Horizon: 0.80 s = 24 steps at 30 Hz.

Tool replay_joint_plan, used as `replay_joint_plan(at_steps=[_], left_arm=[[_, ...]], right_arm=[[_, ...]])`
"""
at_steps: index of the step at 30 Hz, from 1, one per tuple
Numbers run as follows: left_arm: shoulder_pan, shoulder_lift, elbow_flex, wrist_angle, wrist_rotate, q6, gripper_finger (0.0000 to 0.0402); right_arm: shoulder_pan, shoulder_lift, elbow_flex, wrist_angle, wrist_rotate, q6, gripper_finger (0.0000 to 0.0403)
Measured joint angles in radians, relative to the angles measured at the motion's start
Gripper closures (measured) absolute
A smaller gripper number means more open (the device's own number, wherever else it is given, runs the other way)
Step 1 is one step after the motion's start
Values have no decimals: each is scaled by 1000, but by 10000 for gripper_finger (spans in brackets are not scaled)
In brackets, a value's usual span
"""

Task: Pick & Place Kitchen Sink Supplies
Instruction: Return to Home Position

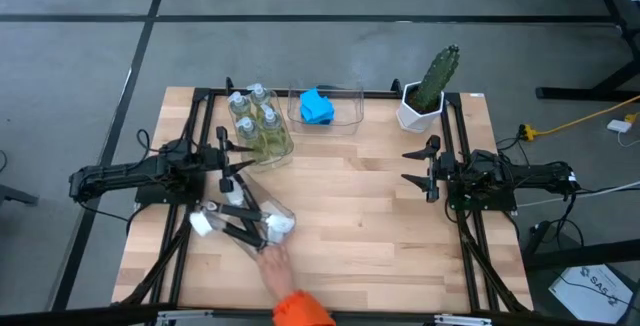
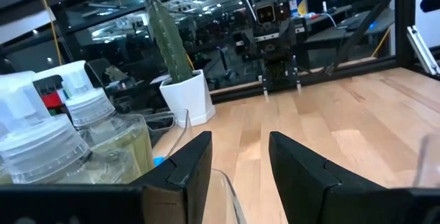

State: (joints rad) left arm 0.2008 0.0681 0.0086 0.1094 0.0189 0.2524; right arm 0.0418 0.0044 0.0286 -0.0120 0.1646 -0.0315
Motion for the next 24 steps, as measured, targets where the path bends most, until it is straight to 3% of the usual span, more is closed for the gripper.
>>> replay_joint_plan(at_steps=[11, 24], left_arm=[[0, 0, 0, -9, 0, -8, 262], [-1, 7, 2, -96, -3, -189, 262]], right_arm=[[0, 0, 0, 0, 0, 0, 118], [0, 0, 0, 0, 0, 0, 118]])
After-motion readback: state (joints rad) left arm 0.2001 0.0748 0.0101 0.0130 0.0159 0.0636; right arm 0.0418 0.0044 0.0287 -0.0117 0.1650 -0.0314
